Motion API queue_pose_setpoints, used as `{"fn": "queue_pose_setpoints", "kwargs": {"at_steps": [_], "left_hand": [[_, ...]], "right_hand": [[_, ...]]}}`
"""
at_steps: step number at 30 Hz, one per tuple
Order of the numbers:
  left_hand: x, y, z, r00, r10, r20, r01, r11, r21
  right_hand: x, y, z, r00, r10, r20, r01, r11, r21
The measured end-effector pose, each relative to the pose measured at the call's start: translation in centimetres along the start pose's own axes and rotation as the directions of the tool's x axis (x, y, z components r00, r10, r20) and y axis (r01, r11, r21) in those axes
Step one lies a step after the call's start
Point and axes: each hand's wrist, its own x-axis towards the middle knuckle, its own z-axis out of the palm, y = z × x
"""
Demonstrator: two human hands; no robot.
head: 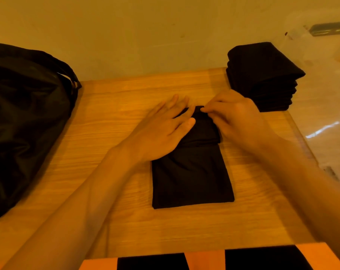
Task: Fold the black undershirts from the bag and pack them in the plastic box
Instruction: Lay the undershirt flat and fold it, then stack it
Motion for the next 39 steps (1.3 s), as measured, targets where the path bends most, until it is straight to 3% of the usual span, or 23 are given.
{"fn": "queue_pose_setpoints", "kwargs": {"at_steps": [3,6,8,10,13,19,29,39], "left_hand": [[-0.7,0.2,-1.2,0.989,-0.06,-0.134,0.022,0.963,-0.268],[-2.4,0.9,-2.0,0.916,-0.254,-0.311,0.093,0.887,-0.452],[-4.2,1.2,-1.5,0.83,-0.397,-0.392,0.194,0.864,-0.465],[-6.1,1.4,-0.5,0.745,-0.497,-0.444,0.313,0.849,-0.426],[-7.8,1.6,0.6,0.701,-0.615,-0.362,0.377,0.749,-0.545],[-7.1,1.9,0.2,0.693,-0.654,-0.303,0.384,0.691,-0.612],[-5.3,1.2,-2.1,0.739,-0.674,0.01,0.504,0.543,-0.672],[-5.9,0.7,-1.9,0.745,-0.666,-0.043,0.463,0.562,-0.686]], "right_hand": [[-0.9,-0.5,-1.1,0.999,0.043,0.018,-0.043,0.999,0.018],[-0.5,-1.7,-2.6,0.984,0.162,-0.075,-0.155,0.984,0.092],[-0.3,-2.8,-3.3,0.943,0.331,-0.037,-0.325,0.938,0.122],[-0.9,-3.7,-3.3,0.855,0.51,0.093,-0.518,0.834,0.191],[-2.4,-4.8,-2.6,0.772,0.595,0.223,-0.635,0.712,0.299],[-2.9,-5.5,-2.1,0.693,0.688,0.213,-0.711,0.606,0.357],[-2.9,-5.8,-2.6,0.668,0.69,0.279,-0.74,0.576,0.347],[-2.7,-6.0,-2.6,0.685,0.668,0.29,-0.728,0.619,0.294]]}}
